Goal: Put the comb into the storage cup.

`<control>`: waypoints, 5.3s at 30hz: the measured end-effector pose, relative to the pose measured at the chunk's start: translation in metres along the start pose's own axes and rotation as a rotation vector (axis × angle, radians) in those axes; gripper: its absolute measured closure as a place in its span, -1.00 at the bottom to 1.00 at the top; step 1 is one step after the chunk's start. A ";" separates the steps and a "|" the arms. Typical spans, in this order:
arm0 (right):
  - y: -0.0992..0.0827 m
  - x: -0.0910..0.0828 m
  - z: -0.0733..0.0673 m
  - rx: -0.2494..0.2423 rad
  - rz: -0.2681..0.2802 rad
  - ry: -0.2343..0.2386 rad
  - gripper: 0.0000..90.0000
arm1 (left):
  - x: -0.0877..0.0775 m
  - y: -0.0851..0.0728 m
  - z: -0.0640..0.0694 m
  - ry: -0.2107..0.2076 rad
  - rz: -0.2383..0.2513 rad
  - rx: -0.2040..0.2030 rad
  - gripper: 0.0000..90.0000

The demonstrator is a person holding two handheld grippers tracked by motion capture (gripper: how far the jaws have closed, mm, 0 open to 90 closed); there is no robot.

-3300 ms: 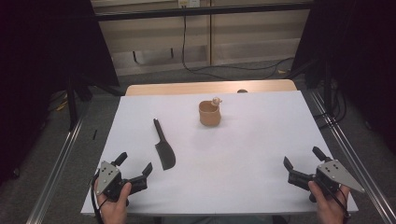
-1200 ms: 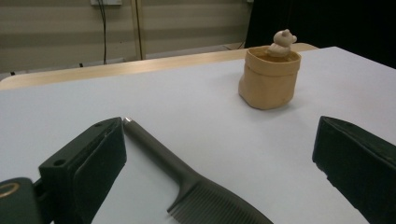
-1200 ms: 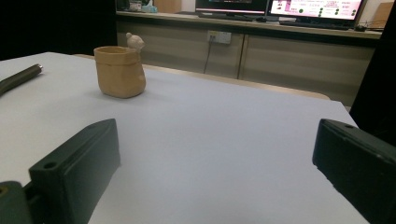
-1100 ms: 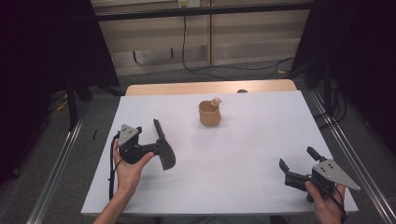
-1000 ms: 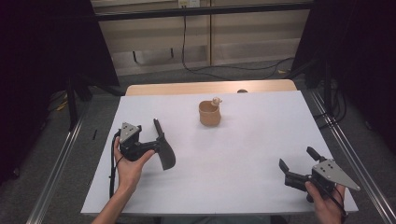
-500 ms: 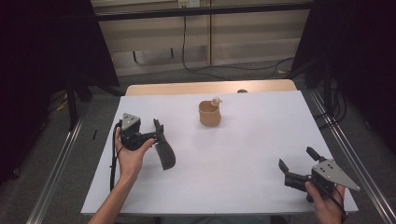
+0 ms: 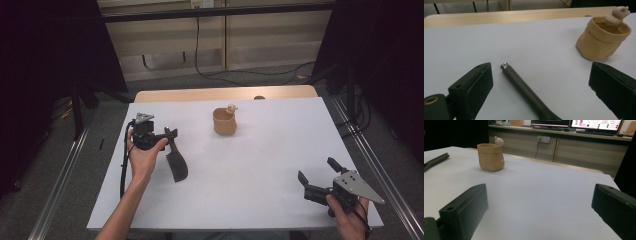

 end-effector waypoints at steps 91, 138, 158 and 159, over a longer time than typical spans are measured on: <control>-0.004 0.001 0.000 -0.012 -0.032 0.009 -1.00 | 0.045 -0.036 0.007 0.169 -0.536 -0.067 0.31; -0.005 0.002 0.000 -0.015 -0.034 0.008 -1.00 | 0.017 -0.008 -0.001 -0.037 -0.490 0.057 0.62; -0.005 0.002 -0.001 -0.017 -0.035 0.015 -1.00 | -0.005 0.003 0.023 -0.215 -0.454 0.125 0.62; -0.005 0.002 -0.002 -0.022 -0.036 0.018 -1.00 | -0.006 0.003 0.025 -0.228 -0.459 0.132 0.62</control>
Point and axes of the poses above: each handheld gripper's, and its own axes: x roughly forward along the jaws, y roughly out of its top, z roughly to its right, the point moved 5 cm from there along x, roughly forward along the jaws, and after that the axes turned 15 degrees about z, right-handed, at the moved point
